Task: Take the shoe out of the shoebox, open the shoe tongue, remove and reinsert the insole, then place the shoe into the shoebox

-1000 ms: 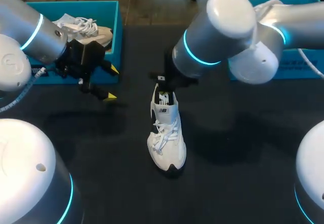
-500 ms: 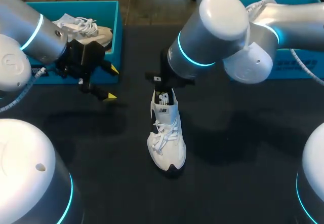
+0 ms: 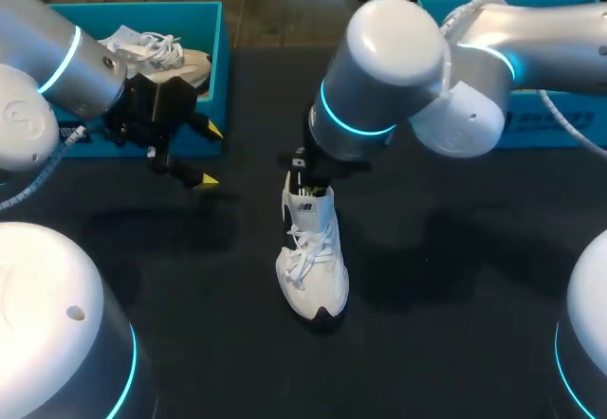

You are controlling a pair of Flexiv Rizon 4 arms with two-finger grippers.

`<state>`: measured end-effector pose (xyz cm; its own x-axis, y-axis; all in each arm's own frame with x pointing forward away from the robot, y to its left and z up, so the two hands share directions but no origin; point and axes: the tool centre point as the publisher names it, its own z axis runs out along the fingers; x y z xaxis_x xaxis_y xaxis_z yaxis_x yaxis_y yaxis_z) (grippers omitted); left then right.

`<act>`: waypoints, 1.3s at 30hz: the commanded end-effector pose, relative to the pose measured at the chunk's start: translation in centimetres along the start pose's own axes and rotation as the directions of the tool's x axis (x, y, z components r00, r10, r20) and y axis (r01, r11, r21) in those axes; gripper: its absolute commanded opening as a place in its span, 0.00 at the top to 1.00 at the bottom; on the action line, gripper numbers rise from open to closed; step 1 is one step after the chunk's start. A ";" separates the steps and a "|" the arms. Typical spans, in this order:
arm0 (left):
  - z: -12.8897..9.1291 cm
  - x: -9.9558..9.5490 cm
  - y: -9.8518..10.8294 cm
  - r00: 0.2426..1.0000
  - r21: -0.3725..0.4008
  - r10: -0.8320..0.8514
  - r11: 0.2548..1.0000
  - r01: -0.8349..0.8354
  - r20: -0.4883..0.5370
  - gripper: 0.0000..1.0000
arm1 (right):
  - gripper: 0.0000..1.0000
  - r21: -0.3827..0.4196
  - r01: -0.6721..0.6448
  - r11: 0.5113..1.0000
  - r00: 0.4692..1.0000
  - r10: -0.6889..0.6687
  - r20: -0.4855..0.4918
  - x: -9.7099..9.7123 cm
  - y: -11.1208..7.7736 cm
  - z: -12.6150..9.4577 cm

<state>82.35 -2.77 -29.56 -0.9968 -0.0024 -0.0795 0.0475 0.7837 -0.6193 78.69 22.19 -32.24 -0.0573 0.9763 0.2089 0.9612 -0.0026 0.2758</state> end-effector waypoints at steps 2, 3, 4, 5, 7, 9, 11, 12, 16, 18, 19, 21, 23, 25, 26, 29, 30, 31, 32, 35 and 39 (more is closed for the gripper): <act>-0.1 0.0 0.0 1.000 -0.002 0.001 1.000 -0.001 -0.001 0.00 | 1.00 0.049 0.009 0.999 1.000 -0.009 -0.002 0.6 0.8 2.4; -0.1 0.0 0.0 1.000 -0.002 0.001 1.000 -0.001 -0.001 0.00 | 1.00 0.065 0.012 0.998 1.000 -0.012 0.002 0.4 0.9 2.9; -0.1 0.0 0.0 1.000 -0.002 0.001 1.000 -0.001 -0.001 0.00 | 1.00 0.066 0.015 0.998 1.000 -0.015 0.002 0.4 1.0 3.1; -0.1 0.0 0.0 1.000 -0.002 0.001 1.000 -0.001 -0.001 0.00 | 1.00 0.066 0.016 0.998 1.000 -0.017 0.004 0.4 1.0 3.1; -0.1 0.0 0.0 1.000 -0.002 0.001 1.000 -0.001 -0.001 0.00 | 1.00 0.080 0.028 0.996 0.999 -0.030 0.030 0.2 1.2 3.3; -0.1 0.0 0.0 1.000 -0.002 0.001 1.000 -0.001 -0.001 0.00 | 1.00 0.091 0.037 0.995 0.998 -0.042 0.046 0.1 1.2 3.4; -0.1 0.0 0.0 1.000 -0.002 0.001 1.000 -0.001 -0.001 0.00 | 1.00 0.107 0.047 0.993 0.996 -0.055 0.077 0.1 1.2 3.5; -0.1 0.0 0.0 1.000 -0.002 0.001 1.000 -0.001 -0.001 0.00 | 1.00 0.115 0.052 0.992 0.993 -0.063 0.101 0.2 1.0 3.4; -0.1 0.0 0.0 1.000 -0.002 0.001 1.000 -0.001 -0.001 0.00 | 1.00 0.121 0.034 0.992 0.988 -0.052 0.143 0.3 0.6 2.9; -0.1 0.0 0.0 1.000 -0.002 0.001 1.000 -0.001 -0.001 0.00 | 1.00 0.107 0.023 0.994 0.987 -0.040 0.157 0.3 0.4 2.6; -0.1 0.0 0.0 1.000 -0.002 0.001 1.000 -0.001 -0.001 0.00 | 1.00 0.108 0.022 0.994 0.987 -0.038 0.158 0.3 0.4 2.6; -0.1 0.0 0.0 1.000 -0.002 0.001 1.000 -0.001 -0.001 0.00 | 1.00 0.101 0.010 0.995 0.985 -0.027 0.168 0.2 0.3 2.5; -0.1 0.0 0.0 1.000 -0.002 0.001 1.000 -0.001 -0.001 0.00 | 1.00 0.106 -0.001 0.994 0.980 -0.020 0.198 0.1 0.1 2.7; -0.1 0.0 0.0 1.000 -0.002 0.001 1.000 -0.001 -0.001 0.00 | 1.00 0.105 -0.010 0.994 0.977 -0.012 0.211 -0.1 0.1 3.0; -0.1 0.0 0.0 1.000 -0.002 0.001 1.000 -0.001 -0.001 0.00 | 1.00 0.102 -0.012 0.995 0.977 -0.010 0.214 -0.3 0.0 3.1; -0.1 0.0 0.0 1.000 -0.002 0.001 1.000 -0.001 -0.001 0.00 | 1.00 0.100 -0.015 0.995 0.975 -0.008 0.223 -0.8 0.0 3.6; -0.1 0.0 0.0 1.000 -0.002 0.001 1.000 -0.001 -0.001 0.00 | 1.00 0.095 -0.019 0.995 0.978 -0.001 0.208 -1.0 0.0 3.8; -0.1 0.0 0.0 1.000 -0.002 0.001 1.000 -0.001 -0.001 0.00 | 1.00 0.094 -0.019 0.995 0.978 0.000 0.207 -1.1 0.1 3.9; -0.1 0.0 0.0 1.000 -0.002 0.001 1.000 -0.001 -0.001 0.00 | 1.00 0.105 -0.018 0.994 0.978 -0.004 0.209 -1.1 0.1 4.3; -0.1 0.0 0.0 1.000 -0.002 0.001 1.000 -0.001 -0.001 0.00 | 1.00 0.127 -0.015 0.992 0.978 -0.012 0.209 -1.3 0.1 5.1; -0.1 0.0 0.0 1.000 -0.002 0.001 1.000 -0.001 -0.001 0.00 | 1.00 0.140 -0.027 0.990 0.982 0.000 0.189 -1.4 -0.2 5.9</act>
<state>82.35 -2.77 -29.55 -0.9968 -0.0022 -0.0795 0.0476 0.7838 -0.6192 79.89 22.10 -37.21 -0.0040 0.9999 0.0151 0.9892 0.0017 0.1467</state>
